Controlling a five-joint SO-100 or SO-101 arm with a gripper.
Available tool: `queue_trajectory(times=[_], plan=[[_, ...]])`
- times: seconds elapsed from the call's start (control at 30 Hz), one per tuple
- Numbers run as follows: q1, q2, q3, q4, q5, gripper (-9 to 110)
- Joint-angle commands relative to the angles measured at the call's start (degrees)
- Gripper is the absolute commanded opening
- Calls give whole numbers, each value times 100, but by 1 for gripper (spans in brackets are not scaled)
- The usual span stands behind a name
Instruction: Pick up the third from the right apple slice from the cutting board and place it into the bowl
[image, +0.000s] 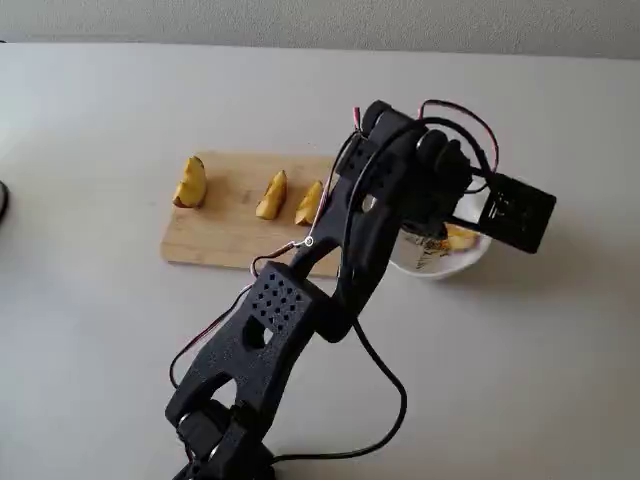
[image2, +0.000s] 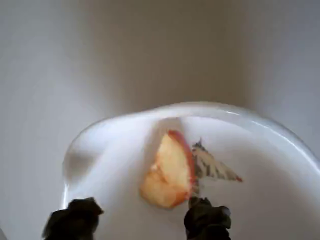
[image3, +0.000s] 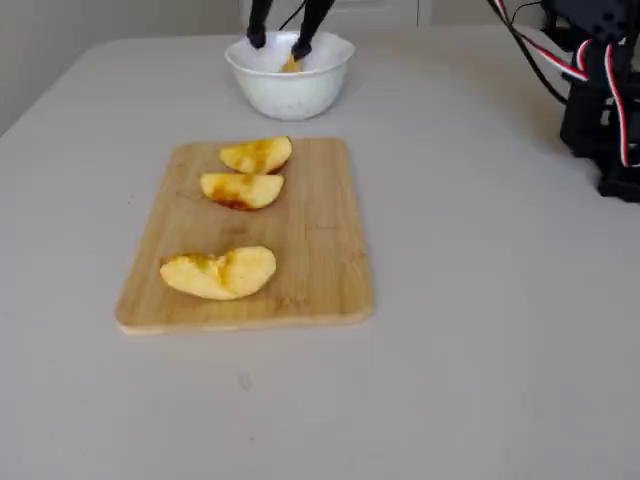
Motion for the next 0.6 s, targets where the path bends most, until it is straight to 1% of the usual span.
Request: queue_trajectory(times=[0.0,0.03,0.07,0.13,0.2,0.37,0.57], plan=[[18,79,-255,193,-141,32],[18,105,-255,193,-149,29],[18,149,-255,202,-176,20],[18,378,-255,202,-185,8],[-35,800,-255,202,-185,1],[-387,2619,132,211,-18,0],[-1450,5959,1907,202,299,0]])
